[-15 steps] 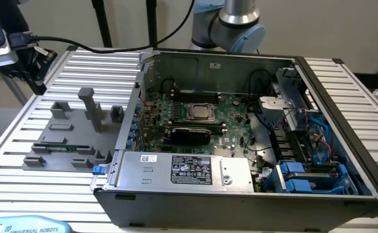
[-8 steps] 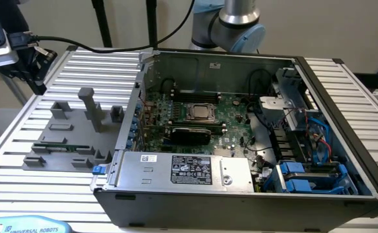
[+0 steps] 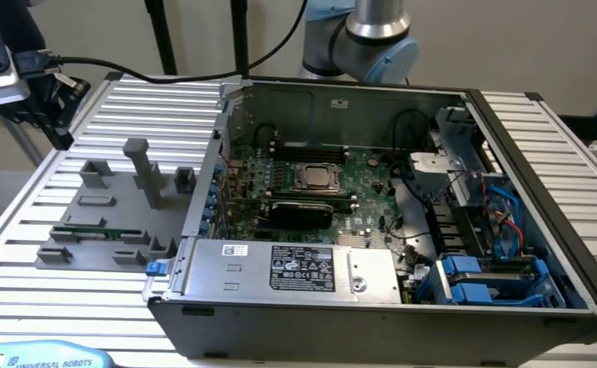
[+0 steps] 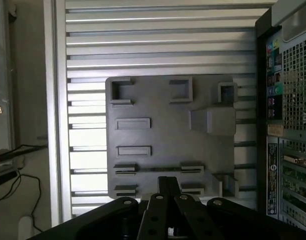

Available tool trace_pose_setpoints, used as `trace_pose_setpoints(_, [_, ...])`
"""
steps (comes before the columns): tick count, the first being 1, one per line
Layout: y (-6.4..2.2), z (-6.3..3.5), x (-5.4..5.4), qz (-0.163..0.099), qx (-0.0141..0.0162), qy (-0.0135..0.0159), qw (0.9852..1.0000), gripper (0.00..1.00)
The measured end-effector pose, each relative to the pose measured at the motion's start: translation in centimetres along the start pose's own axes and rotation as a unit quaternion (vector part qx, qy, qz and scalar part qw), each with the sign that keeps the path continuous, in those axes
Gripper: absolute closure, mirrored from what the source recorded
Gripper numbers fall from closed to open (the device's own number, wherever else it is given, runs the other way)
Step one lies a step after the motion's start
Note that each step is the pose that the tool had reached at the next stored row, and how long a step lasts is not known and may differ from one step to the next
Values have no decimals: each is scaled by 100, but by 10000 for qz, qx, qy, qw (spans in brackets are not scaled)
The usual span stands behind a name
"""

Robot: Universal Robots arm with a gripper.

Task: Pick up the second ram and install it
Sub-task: 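Pick up the second ram and move it above second insertion slot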

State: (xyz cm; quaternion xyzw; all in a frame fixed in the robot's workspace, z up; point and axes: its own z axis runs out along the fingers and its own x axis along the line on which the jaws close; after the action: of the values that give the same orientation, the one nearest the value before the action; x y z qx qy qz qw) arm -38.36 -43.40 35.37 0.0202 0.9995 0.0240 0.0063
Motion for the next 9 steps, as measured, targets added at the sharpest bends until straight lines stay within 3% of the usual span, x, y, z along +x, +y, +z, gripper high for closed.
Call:
trace_pose_setpoints(3, [0, 1, 0, -7, 0, 1, 10000, 89])
trace_pose_setpoints(5, [2, 11, 1, -51, -2, -19, 10000, 89])
trace_pose_setpoints(9, [2, 31, 2, -401, -6, -6, 9992, 89])
